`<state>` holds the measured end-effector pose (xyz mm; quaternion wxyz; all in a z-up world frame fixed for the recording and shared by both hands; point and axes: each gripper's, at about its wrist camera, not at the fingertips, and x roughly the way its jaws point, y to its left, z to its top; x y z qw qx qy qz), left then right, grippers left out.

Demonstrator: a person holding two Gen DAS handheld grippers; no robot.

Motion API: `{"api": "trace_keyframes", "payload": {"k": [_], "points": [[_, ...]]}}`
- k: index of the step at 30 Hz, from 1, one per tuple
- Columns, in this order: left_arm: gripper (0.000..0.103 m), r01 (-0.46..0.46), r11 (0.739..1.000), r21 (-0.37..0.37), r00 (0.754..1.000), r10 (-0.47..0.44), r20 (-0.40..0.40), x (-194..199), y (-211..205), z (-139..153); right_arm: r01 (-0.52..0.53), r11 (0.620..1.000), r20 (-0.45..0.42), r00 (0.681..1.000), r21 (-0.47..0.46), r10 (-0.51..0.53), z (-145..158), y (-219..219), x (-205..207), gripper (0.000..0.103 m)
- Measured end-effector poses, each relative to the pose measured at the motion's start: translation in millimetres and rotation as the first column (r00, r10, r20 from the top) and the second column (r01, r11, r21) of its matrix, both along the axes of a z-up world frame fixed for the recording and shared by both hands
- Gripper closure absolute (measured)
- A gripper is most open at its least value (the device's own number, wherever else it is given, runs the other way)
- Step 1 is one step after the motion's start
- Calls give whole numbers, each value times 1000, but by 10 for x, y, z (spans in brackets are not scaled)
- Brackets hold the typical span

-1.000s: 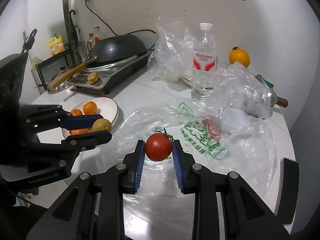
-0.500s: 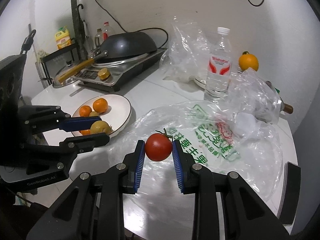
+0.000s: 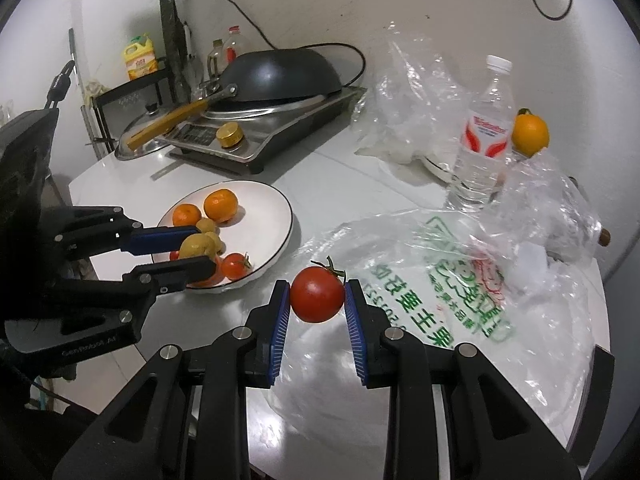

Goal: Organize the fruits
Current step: 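Carry the tomato in the right gripper to the plate while the left carries the yellow fruit, then lower the tomato onto the plate with the right gripper while the left releases the yellow fruit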

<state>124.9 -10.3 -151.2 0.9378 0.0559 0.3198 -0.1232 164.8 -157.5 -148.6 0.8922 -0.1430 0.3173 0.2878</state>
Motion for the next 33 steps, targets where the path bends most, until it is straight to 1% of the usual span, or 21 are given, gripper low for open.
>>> {"api": "trace_keyframes", "payload": {"k": [12, 23, 33], "points": [[77, -33, 999, -6, 999, 33, -6, 197, 333, -71, -31, 999, -18, 999, -20, 30, -59, 283, 155, 73], [77, -38, 999, 10, 999, 38, -12, 438, 430, -146, -54, 998, -33, 998, -19, 54, -114, 417, 304, 73], [77, -52, 998, 45, 997, 54, -47, 764, 442, -334, -67, 998, -75, 995, -15, 66, -255, 505, 541, 73]]}}
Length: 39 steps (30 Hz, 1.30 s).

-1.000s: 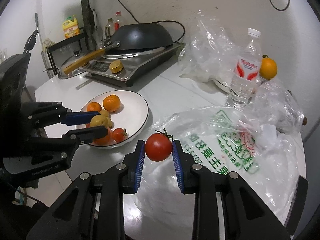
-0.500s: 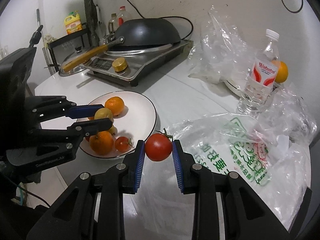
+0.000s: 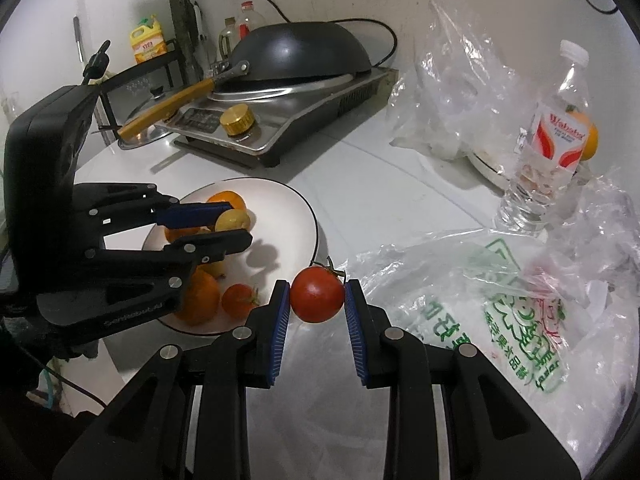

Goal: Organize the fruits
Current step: 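Lower the tomato onto the plate with the right gripper while the left releases the yellow fruit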

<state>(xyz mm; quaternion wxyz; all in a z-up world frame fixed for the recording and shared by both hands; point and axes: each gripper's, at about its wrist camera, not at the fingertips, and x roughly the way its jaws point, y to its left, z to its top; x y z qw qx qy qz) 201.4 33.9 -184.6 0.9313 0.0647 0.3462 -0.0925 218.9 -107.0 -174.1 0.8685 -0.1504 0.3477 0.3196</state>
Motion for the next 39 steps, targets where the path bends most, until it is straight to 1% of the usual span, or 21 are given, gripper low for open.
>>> {"api": "trace_keyframes", "payload": {"k": [3, 8, 14, 19, 23, 27, 31, 35, 39], "points": [[77, -9, 999, 43, 1000, 9, 3, 82, -31, -42, 2, 1000, -8, 1000, 4, -2, -30, 2, 88, 73], [77, -18, 997, 74, 1000, 19, -12, 229, -50, -103, 3, 1000, -23, 1000, 12, -3, -79, 1, 217, 73], [77, -39, 997, 64, 999, 41, -36, 388, -10, -170, 7, 1000, -45, 999, 25, -5, -121, -27, 334, 73], [76, -44, 997, 65, 998, 46, -41, 440, -23, -179, 8, 999, -49, 999, 35, -6, -113, -36, 380, 73], [76, -60, 996, 58, 997, 63, -47, 465, -17, -173, 13, 999, -50, 999, 33, -11, -119, -33, 395, 73], [76, -69, 997, 27, 997, 70, -39, 421, 22, -143, 10, 1000, -50, 999, 24, -9, -119, 9, 390, 73], [76, -59, 998, -8, 998, 59, -14, 308, 70, -51, -1, 1000, -44, 999, 14, 2, -97, 86, 362, 73], [76, -71, 997, -44, 997, 73, 33, 209, 129, 64, -21, 1000, -44, 999, 4, 21, -95, 208, 342, 73], [76, -96, 994, -54, 994, 99, 48, 141, 243, 90, -44, 999, -47, 998, -5, 44, -104, 336, 314, 73]]}}
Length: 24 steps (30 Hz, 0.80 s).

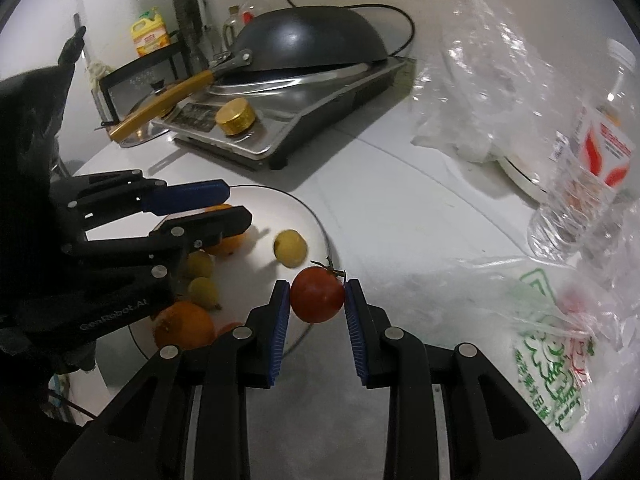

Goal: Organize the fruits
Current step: 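Lower the tomato onto the plate with the right gripper while the left releases the yellow fruit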

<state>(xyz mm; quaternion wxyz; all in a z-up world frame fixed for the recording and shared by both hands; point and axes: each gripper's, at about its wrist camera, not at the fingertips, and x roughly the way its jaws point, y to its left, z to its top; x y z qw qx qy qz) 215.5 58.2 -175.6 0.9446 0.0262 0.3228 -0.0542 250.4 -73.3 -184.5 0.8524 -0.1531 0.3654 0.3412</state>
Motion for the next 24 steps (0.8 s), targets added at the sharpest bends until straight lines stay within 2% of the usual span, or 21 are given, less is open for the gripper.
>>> {"api": "trace_keyframes", "payload": {"k": [10, 24], "points": [[75, -49, 998, -26, 999, 49, 14, -116, 272, -14, -28, 999, -21, 999, -42, 27, -155, 292, 52, 73], [75, -65, 997, -42, 998, 65, 0, -98, 372, -81, -25, 995, -25, 999, -92, 22, -287, 452, 161, 73]]}}
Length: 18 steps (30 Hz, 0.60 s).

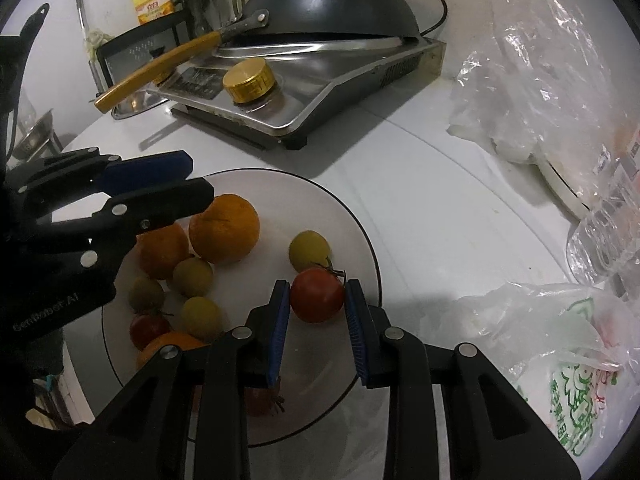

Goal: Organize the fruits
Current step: 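Lower the tomato onto the plate with the right gripper while the left releases the yellow fruit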

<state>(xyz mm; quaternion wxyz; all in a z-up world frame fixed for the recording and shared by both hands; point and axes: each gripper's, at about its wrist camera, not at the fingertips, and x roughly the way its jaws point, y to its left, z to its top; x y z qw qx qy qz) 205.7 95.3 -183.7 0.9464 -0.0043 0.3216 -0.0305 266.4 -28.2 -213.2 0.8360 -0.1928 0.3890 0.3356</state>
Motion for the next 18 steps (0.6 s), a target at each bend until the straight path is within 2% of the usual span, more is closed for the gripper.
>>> {"api": "trace_keyframes", "payload": {"k": [13, 16, 18], "points": [[74, -43, 999, -1, 999, 43, -23, -72, 74, -46, 5, 1000, 6, 1000, -7, -5, 24, 32, -27, 73], [69, -47, 999, 8, 999, 47, -22, -107, 75, -27, 10, 1000, 9, 1000, -3, -10, 48, 28, -46, 73], [60, -54, 999, 9, 998, 54, -14, -142, 78, -3, 12, 1000, 13, 1000, 0, -12, 67, 25, -64, 73]]}}
